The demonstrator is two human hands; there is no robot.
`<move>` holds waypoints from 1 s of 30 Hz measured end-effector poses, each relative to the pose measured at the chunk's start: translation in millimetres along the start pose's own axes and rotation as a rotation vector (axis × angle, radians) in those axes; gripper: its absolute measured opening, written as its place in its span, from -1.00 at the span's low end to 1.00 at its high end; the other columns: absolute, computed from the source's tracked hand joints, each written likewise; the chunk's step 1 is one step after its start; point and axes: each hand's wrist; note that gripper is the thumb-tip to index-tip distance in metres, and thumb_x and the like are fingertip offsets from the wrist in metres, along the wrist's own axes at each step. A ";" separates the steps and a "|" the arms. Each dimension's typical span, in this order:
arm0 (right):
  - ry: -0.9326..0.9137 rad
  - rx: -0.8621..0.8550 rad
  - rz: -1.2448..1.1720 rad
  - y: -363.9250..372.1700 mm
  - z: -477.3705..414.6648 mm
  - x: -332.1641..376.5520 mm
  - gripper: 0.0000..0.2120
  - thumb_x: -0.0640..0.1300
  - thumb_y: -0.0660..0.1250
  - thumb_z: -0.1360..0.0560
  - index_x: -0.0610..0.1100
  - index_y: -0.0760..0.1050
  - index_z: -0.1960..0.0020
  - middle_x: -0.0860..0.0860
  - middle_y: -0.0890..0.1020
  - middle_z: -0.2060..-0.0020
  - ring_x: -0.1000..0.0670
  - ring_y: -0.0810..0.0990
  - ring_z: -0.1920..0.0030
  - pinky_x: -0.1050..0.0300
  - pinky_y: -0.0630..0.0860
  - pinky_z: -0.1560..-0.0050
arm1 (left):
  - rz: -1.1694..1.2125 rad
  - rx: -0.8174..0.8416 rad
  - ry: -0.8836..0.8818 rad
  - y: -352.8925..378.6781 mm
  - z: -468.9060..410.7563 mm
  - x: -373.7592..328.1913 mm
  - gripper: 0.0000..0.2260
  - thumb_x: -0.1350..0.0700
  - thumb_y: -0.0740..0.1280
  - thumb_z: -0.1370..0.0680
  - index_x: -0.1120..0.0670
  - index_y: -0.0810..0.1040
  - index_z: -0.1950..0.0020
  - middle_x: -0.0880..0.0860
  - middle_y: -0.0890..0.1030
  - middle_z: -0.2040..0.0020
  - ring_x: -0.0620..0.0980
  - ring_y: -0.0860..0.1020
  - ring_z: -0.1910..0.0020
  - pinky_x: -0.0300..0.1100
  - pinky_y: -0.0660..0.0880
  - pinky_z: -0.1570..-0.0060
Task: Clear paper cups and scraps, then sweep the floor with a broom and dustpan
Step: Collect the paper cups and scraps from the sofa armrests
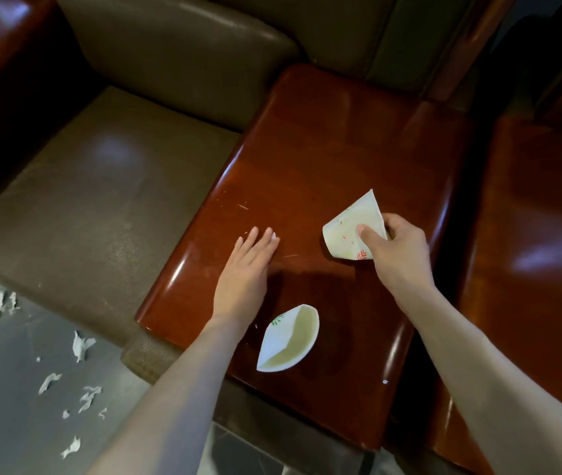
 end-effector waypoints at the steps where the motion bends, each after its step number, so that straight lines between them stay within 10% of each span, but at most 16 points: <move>1: -0.005 0.000 -0.005 0.1 0.5 0.4 -0.71 -0.08 0.31 -0.56 -0.07 0.50 -0.27 0.05 0.61 -0.11 0.08 0.54 -0.09 0.23 0.53 0.12 | 0.085 -0.066 -0.053 -1.5 2.2 -1.3 -0.60 0.37 0.22 -0.58 0.19 0.41 -0.41 0.18 0.50 -0.34 0.13 0.37 -0.41 -0.07 0.20 -0.42; 4: -0.014 -0.009 -0.022 -1.0 0.7 1.3 -0.73 -0.09 0.31 -0.57 -0.08 0.51 -0.26 0.03 0.62 -0.11 0.06 0.57 -0.09 0.25 0.53 0.13 | 0.359 -0.312 -0.321 -12.5 -4.4 -11.3 -0.71 0.31 0.15 -0.63 0.22 0.48 -0.32 0.11 0.56 0.02 -0.09 0.53 0.02 -0.36 0.45 -0.07; 14: -0.002 0.001 -0.032 1.2 10.3 8.9 -0.72 -0.09 0.32 -0.56 -0.06 0.51 -0.26 0.13 0.59 0.03 0.07 0.57 -0.06 0.00 0.60 -0.06 | 0.885 -0.408 -0.704 -39.9 -16.7 -25.0 -0.43 -0.35 0.01 -0.50 -0.03 0.34 0.58 -0.08 0.34 0.59 -0.10 0.34 0.55 -0.16 0.32 0.36; 24: -0.002 -0.003 -0.055 0.1 10.1 5.1 -0.73 -0.10 0.31 -0.56 -0.10 0.51 -0.25 0.02 0.63 -0.08 0.02 0.59 -0.11 0.00 0.59 -0.07 | 0.092 0.009 -0.435 -10.5 -22.1 -13.6 -0.68 -0.38 0.23 -0.46 -0.18 0.31 0.03 -0.23 0.44 0.27 -0.20 0.42 0.31 -0.35 0.20 0.38; 30: -0.001 0.013 -0.048 5.3 10.8 4.5 -0.76 -0.10 0.32 -0.56 -0.08 0.52 -0.22 0.04 0.63 -0.05 0.03 0.59 -0.09 0.01 0.60 -0.05 | -0.091 -0.011 -0.291 0.0 -17.1 -17.5 -0.76 -0.14 0.20 -0.60 -0.02 0.30 0.14 -0.18 0.33 0.34 -0.13 0.38 0.36 -0.28 0.17 0.45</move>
Point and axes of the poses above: each hand's wrist, its own z-axis away from the middle knuckle, its own y-axis out of the palm, x = y × z
